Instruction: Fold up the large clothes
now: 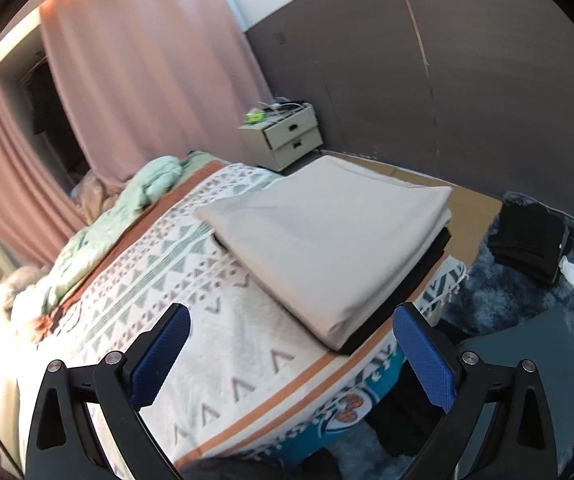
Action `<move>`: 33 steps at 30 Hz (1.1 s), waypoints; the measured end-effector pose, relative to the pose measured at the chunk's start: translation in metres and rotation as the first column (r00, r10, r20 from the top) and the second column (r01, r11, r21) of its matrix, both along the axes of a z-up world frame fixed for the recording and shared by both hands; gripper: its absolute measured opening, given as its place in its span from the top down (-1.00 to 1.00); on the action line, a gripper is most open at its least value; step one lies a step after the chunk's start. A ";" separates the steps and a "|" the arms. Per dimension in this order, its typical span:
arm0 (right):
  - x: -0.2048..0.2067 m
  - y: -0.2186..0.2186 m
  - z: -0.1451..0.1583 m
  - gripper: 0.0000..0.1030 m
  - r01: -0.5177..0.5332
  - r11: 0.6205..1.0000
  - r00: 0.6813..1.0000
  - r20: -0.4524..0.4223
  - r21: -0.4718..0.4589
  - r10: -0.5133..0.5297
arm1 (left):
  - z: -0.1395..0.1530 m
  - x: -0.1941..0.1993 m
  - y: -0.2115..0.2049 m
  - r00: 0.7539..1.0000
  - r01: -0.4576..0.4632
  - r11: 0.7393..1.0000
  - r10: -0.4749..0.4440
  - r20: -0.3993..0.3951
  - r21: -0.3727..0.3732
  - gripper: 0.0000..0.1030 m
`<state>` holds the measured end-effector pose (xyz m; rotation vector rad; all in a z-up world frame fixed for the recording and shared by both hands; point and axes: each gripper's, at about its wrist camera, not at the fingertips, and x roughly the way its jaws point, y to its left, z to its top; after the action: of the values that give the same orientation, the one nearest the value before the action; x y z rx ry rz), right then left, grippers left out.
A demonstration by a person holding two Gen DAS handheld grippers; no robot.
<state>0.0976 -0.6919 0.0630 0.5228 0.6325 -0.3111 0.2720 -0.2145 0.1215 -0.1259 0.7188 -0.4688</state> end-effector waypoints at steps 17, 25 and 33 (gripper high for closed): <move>-0.084 0.105 0.011 -0.98 -0.139 0.984 0.987 0.067 -0.113 0.147 | -0.018 -0.112 0.065 0.992 -0.055 0.998 0.058 0.117 -0.030 -0.91; -0.119 0.138 0.000 -0.98 -0.195 0.969 0.974 0.088 -0.153 0.210 | -0.032 -0.163 0.097 0.976 -0.133 0.991 0.133 0.174 -0.010 -0.91; -0.146 0.154 -0.004 -0.98 -0.255 0.951 0.958 0.086 -0.174 0.273 | -0.041 -0.210 0.109 0.955 -0.168 0.984 0.147 0.257 0.059 -0.91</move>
<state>-0.0480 -0.5384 0.0586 0.2925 0.5579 -0.0775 0.0623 -0.1057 0.0803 -0.0465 0.4723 -0.2957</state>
